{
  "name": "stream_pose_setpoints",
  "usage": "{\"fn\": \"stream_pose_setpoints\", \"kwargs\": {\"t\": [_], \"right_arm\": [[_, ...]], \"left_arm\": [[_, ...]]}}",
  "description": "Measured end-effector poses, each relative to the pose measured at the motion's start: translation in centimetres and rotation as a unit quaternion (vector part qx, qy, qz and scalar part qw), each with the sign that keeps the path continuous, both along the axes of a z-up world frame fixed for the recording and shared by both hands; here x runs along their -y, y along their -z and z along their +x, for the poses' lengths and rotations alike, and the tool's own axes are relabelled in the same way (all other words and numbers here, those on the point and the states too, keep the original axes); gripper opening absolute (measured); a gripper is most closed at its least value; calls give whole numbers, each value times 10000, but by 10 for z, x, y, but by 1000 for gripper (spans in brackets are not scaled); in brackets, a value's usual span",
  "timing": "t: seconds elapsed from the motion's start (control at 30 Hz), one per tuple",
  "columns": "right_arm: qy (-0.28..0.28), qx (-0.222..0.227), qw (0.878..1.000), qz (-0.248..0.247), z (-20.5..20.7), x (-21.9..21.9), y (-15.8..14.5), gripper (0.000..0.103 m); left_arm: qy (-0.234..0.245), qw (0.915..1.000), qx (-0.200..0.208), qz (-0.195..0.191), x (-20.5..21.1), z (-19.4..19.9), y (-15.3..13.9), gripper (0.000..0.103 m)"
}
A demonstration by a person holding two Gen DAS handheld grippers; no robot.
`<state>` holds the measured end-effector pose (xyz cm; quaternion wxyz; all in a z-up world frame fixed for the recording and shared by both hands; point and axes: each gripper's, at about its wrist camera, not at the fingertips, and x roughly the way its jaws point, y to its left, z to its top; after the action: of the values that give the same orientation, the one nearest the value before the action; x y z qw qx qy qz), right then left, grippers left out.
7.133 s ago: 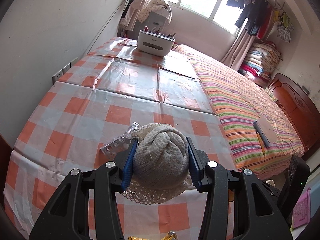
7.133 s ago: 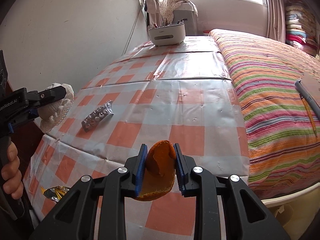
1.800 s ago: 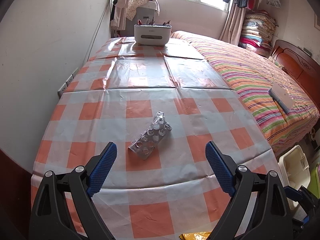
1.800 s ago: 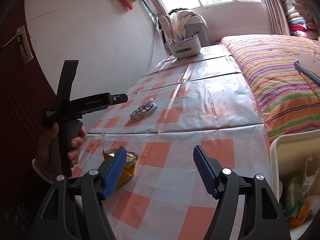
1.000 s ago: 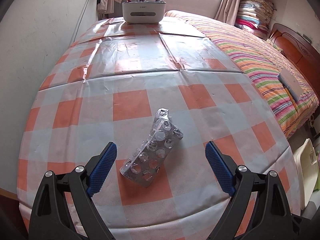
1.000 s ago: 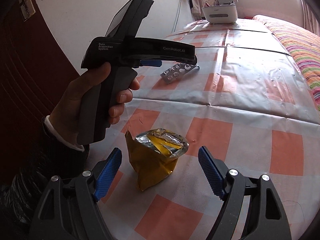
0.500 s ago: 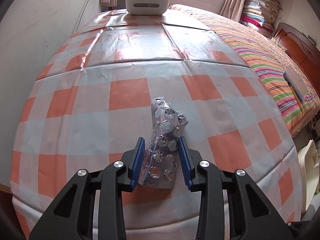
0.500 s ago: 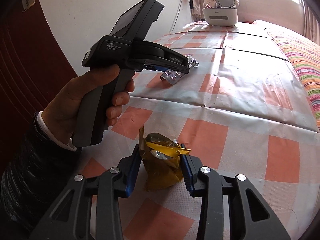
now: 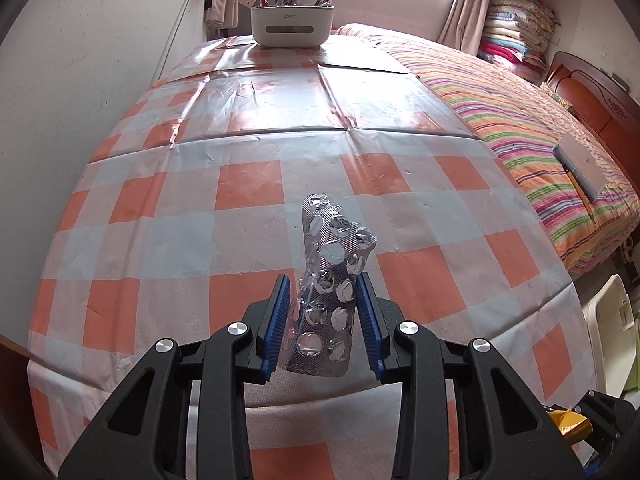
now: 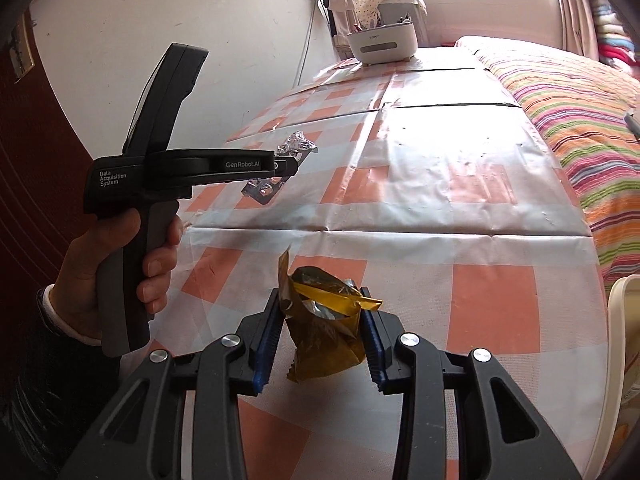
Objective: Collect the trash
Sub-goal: 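Carry the blister pack and yellow wrapper over to the cream bin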
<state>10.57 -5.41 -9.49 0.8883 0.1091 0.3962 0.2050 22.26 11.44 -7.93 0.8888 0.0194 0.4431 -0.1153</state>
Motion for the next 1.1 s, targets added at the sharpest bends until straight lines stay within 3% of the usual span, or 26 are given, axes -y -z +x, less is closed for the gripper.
{"fn": "stream_pose_setpoints", "kwargs": {"t": [1.1], "right_arm": [[1282,341,9912,-28,-19,96,-14,36]], "left_arm": [[911,9955,261,-43,89,-56,-25,33]]}}
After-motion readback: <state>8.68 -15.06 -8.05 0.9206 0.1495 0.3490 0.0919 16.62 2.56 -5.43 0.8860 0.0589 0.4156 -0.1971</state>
